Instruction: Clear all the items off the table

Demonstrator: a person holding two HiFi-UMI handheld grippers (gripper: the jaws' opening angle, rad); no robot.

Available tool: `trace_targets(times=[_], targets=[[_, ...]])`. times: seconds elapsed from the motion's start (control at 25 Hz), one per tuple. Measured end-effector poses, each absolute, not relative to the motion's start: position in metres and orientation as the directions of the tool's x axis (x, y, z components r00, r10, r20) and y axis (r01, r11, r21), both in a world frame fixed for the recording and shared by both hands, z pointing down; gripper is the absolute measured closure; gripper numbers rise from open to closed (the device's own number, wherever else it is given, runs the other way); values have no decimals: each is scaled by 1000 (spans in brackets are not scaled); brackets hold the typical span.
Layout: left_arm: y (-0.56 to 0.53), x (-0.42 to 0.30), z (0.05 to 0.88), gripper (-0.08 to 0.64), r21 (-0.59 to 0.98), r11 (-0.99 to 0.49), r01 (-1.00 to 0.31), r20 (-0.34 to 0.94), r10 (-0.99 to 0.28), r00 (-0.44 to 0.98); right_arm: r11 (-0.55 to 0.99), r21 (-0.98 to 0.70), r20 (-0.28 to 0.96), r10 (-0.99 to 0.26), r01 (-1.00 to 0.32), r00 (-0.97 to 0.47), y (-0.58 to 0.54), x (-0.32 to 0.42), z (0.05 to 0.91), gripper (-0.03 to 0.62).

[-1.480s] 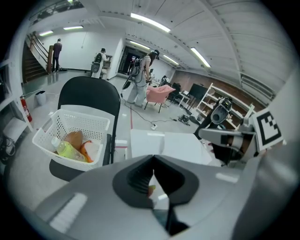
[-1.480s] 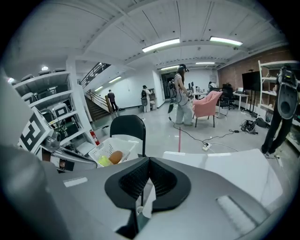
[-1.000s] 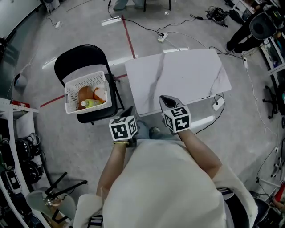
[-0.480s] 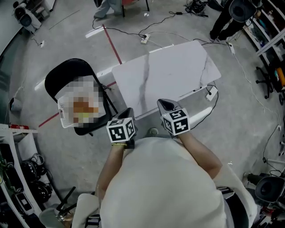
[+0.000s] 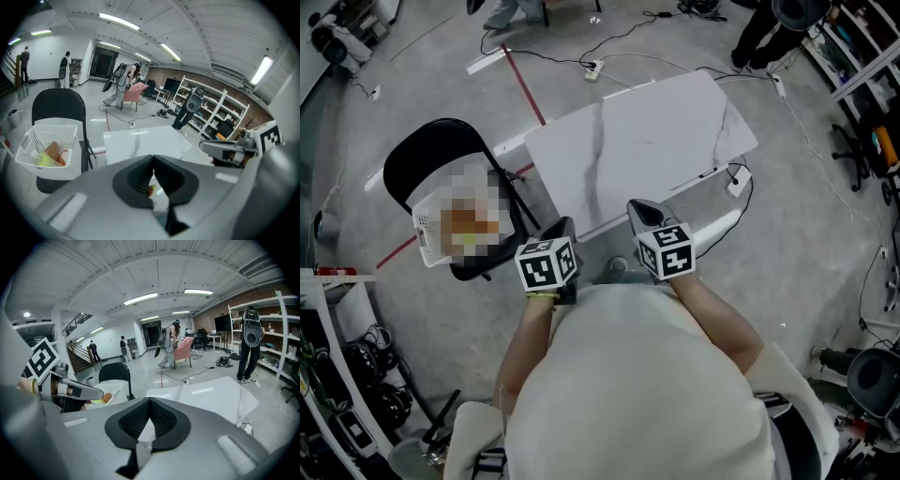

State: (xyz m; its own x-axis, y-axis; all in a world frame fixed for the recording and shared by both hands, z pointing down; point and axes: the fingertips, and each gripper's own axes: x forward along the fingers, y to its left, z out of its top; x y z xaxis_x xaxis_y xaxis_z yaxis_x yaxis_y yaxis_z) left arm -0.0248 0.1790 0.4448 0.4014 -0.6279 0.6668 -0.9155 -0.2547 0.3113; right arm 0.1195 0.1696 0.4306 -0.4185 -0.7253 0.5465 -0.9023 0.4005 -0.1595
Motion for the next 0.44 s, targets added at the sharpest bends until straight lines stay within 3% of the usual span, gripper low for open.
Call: trace_targets(times=[0.44], targets=[[182,-21,452,551,305,-240,-922,674,-629,387,435,-152,539,-716,-888,-443,165,122,432,595]])
